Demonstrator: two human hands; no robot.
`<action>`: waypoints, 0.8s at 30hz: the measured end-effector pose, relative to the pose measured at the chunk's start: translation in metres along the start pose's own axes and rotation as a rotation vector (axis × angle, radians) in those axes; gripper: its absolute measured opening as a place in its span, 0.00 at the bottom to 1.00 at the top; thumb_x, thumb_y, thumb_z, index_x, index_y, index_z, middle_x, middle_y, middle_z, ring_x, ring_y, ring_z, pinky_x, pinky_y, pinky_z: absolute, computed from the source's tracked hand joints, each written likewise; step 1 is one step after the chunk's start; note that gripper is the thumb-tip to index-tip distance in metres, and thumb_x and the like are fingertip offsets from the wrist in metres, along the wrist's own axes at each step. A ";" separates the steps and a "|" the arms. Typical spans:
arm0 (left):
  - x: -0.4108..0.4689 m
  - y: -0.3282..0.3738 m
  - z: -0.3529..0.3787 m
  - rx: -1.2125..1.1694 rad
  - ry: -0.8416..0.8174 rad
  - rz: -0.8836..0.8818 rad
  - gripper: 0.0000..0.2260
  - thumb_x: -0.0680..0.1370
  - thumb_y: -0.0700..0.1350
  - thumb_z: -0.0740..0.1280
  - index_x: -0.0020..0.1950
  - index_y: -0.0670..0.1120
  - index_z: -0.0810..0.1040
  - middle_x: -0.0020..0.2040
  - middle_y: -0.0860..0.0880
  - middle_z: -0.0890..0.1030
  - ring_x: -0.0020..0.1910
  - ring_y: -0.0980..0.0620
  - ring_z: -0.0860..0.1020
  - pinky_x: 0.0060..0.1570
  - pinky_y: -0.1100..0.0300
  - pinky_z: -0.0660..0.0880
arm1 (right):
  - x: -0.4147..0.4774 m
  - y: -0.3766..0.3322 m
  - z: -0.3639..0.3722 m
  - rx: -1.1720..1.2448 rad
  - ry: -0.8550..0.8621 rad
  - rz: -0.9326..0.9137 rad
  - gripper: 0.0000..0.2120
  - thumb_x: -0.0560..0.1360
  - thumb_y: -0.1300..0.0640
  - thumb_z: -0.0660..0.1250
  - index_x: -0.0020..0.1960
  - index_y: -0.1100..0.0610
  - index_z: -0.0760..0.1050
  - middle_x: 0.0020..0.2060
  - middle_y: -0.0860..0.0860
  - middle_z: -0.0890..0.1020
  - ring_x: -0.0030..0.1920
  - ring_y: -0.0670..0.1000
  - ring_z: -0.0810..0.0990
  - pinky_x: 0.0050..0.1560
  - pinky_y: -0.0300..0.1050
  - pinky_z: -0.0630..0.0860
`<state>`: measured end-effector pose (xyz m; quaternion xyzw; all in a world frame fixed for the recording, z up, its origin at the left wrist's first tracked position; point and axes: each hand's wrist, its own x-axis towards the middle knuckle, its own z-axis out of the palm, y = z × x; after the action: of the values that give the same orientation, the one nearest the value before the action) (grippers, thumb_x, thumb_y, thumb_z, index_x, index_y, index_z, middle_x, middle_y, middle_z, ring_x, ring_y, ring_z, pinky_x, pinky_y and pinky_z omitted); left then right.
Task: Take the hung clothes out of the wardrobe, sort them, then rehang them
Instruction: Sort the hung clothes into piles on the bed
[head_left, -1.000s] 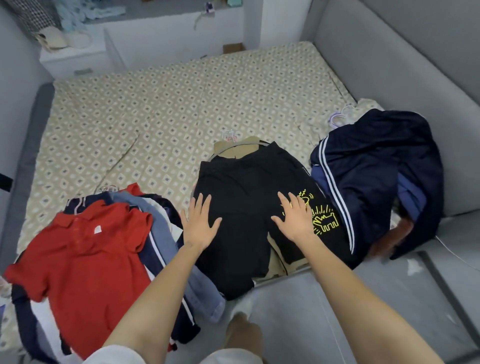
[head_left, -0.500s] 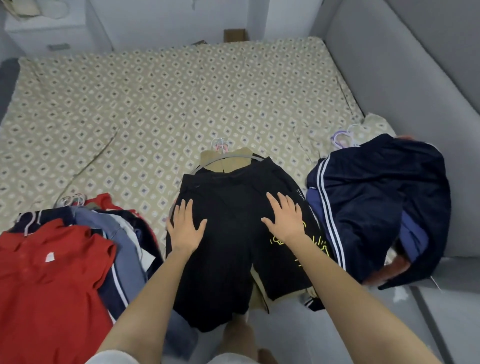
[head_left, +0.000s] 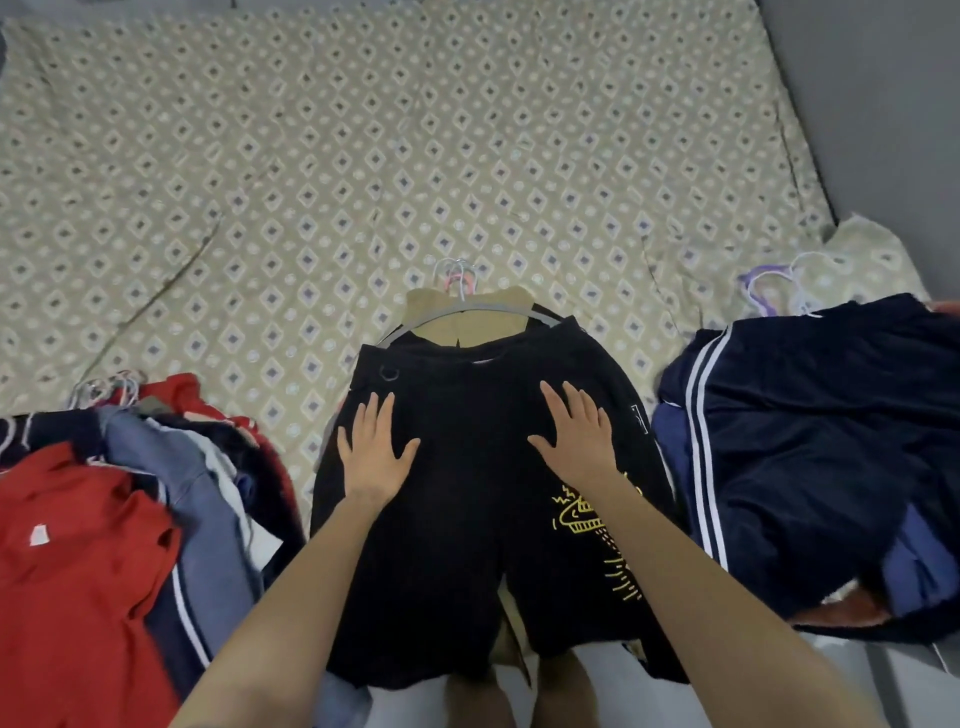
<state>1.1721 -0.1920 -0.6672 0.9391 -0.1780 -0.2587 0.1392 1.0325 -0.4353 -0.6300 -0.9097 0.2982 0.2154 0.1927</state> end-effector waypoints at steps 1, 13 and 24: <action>0.010 0.000 0.005 0.001 -0.001 -0.007 0.33 0.82 0.56 0.61 0.81 0.51 0.49 0.82 0.49 0.49 0.80 0.50 0.45 0.77 0.45 0.39 | 0.012 0.004 0.004 0.001 -0.008 -0.007 0.37 0.80 0.42 0.59 0.80 0.45 0.41 0.80 0.53 0.48 0.79 0.57 0.46 0.78 0.58 0.47; 0.155 -0.014 0.065 0.122 0.150 0.074 0.28 0.84 0.57 0.53 0.81 0.50 0.49 0.82 0.49 0.51 0.80 0.49 0.47 0.77 0.43 0.42 | 0.186 0.044 0.042 -0.006 0.143 -0.180 0.40 0.76 0.34 0.60 0.80 0.46 0.46 0.79 0.53 0.50 0.79 0.56 0.46 0.77 0.59 0.45; 0.192 -0.023 0.077 0.181 0.245 -0.005 0.32 0.80 0.64 0.57 0.77 0.45 0.60 0.70 0.43 0.67 0.70 0.41 0.64 0.74 0.41 0.52 | 0.242 0.049 0.060 -0.097 0.190 -0.216 0.46 0.71 0.27 0.60 0.80 0.46 0.45 0.79 0.52 0.53 0.77 0.55 0.54 0.76 0.62 0.42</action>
<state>1.2910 -0.2629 -0.8227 0.9729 -0.1798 -0.1253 0.0738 1.1617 -0.5542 -0.8138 -0.9610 0.2049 0.1204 0.1416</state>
